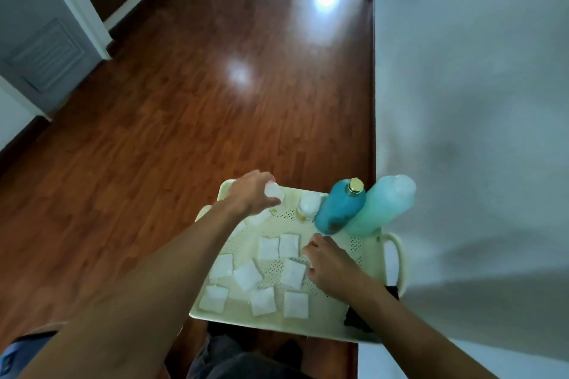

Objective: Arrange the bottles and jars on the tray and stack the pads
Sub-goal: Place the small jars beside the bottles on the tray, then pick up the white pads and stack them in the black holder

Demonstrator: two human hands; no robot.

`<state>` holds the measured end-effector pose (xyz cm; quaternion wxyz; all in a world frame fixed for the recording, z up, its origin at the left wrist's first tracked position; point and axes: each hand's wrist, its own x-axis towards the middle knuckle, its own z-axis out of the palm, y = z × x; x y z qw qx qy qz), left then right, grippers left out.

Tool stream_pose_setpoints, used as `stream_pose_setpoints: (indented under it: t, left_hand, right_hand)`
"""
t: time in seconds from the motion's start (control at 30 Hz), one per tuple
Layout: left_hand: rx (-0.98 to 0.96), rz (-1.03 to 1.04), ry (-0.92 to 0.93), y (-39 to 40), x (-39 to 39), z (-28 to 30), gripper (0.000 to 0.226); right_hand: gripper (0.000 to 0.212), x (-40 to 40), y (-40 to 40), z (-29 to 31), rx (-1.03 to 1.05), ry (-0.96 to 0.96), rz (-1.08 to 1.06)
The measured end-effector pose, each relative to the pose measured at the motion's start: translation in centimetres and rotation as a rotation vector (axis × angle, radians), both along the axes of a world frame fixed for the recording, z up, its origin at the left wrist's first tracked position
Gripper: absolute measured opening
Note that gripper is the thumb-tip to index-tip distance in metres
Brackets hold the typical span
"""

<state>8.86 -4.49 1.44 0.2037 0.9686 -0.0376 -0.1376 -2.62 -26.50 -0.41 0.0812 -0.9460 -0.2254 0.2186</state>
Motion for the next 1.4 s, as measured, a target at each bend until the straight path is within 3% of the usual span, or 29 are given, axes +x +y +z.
stream_pose_setpoints:
  t: [0.4,0.63,0.73,0.93,1.2,1.4]
  left_hand:
    - [0.033,-0.074,-0.041,-4.4,0.6,-3.3,0.063]
    - [-0.127,-0.065,0.097,-2.1,0.5,-3.6,0.091]
    - [-0.134,-0.026,0.115,-0.9,-0.1,-3.7,0.074]
    - [0.057,-0.105,0.284,1.0,-1.8,-5.5,0.023]
    - [0.122,-0.171,0.302,0.0,-4.1,-8.6,0.030]
    - [0.190,-0.197,0.253,-0.9,-3.9,-8.9,0.024]
  right_hand:
    - [0.040,-2.6,-0.9,-2.5,0.044,0.176,-0.158]
    - [0.038,-2.2,-0.7,-3.2,0.029,0.221,-0.204]
    - [0.044,-1.6,-0.3,-3.7,0.044,0.243,-0.236]
    - [0.037,-0.2,0.5,-4.4,0.046,0.231,-0.299]
    - [0.027,1.1,1.8,-5.5,-0.055,0.081,-0.279]
    - [0.030,1.2,2.2,-6.6,-0.124,0.078,-0.287]
